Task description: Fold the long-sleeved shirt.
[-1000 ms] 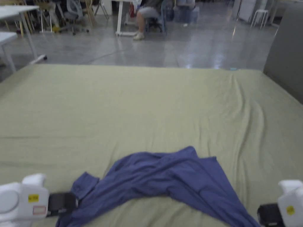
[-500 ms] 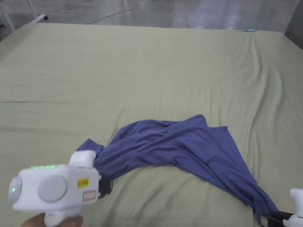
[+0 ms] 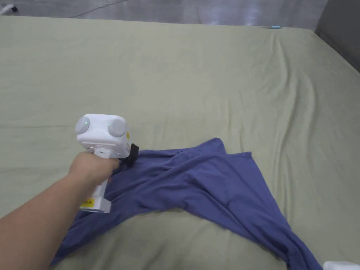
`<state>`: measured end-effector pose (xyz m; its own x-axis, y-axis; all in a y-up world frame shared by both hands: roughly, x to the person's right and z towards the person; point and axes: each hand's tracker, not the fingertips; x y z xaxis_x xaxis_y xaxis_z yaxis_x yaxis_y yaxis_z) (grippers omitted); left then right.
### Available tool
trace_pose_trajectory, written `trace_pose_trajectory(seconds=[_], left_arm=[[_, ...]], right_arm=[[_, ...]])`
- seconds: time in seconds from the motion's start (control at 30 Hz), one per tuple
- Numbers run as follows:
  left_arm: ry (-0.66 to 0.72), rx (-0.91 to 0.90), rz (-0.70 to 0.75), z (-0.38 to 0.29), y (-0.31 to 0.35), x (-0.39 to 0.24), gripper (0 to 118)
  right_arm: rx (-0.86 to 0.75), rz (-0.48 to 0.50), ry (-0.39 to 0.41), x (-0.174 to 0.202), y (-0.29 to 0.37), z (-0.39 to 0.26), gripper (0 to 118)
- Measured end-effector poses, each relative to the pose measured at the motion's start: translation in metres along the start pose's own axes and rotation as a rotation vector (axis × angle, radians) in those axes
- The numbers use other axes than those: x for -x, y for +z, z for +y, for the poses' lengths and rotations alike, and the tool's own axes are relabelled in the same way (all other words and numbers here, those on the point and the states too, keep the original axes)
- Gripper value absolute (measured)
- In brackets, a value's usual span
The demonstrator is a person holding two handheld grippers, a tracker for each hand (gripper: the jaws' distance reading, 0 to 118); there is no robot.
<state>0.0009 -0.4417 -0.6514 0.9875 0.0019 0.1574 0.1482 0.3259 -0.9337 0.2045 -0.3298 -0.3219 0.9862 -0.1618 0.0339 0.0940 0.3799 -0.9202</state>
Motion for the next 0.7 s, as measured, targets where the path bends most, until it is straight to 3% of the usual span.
trace_pose_trajectory(seconds=[0.07, 0.1, 0.13, 0.2, 0.23, 0.3, 0.33, 0.4, 0.47, 0.6, 0.7], left_arm=[[-0.048, -0.021, 0.006, -0.006, 0.014, -0.007, 34], [-0.069, -0.009, -0.056, -0.013, 0.031, -0.006, 13], [-0.074, -0.008, -0.018, -0.015, 0.03, -0.008, 0], [-0.079, 0.001, -0.026, -0.016, 0.041, -0.002, 0], [-0.066, -0.006, -0.058, -0.005, 0.043, 0.005, 0], [-0.005, -0.016, -0.096, 0.008, 0.054, 0.016, 0], [-0.009, -0.018, -0.102, 0.008, 0.057, 0.02, 0], [-0.025, -0.011, -0.094, 0.006, 0.053, 0.018, 0], [-0.044, -0.004, -0.085, 0.0, 0.05, 0.016, 0], [-0.032, 0.011, -0.08, -0.003, 0.042, 0.013, 0], [-0.01, 0.03, -0.082, 0.0, 0.034, 0.015, 0]], right_arm=[[0.014, -0.04, -0.011, -0.008, -0.004, 0.006, 0], [0.017, -0.055, -0.015, -0.013, -0.006, 0.013, 0], [0.019, -0.063, -0.017, -0.016, -0.009, 0.021, 0], [0.001, -0.071, -0.03, -0.025, -0.011, 0.046, 0], [-0.021, -0.065, -0.055, -0.028, -0.011, 0.062, 30], [-0.032, -0.051, -0.071, -0.03, -0.019, 0.1, 108], [-0.079, -0.064, -0.067, -0.028, -0.022, 0.118, 118], [-0.16, -0.052, -0.033, -0.022, -0.032, 0.161, 118], [-0.121, -0.028, 0.021, -0.008, -0.061, 0.218, 118], [-0.032, -0.015, 0.0, 0.027, -0.143, 0.324, 117], [0.051, -0.104, -0.024, 0.045, -0.204, 0.36, 104]])
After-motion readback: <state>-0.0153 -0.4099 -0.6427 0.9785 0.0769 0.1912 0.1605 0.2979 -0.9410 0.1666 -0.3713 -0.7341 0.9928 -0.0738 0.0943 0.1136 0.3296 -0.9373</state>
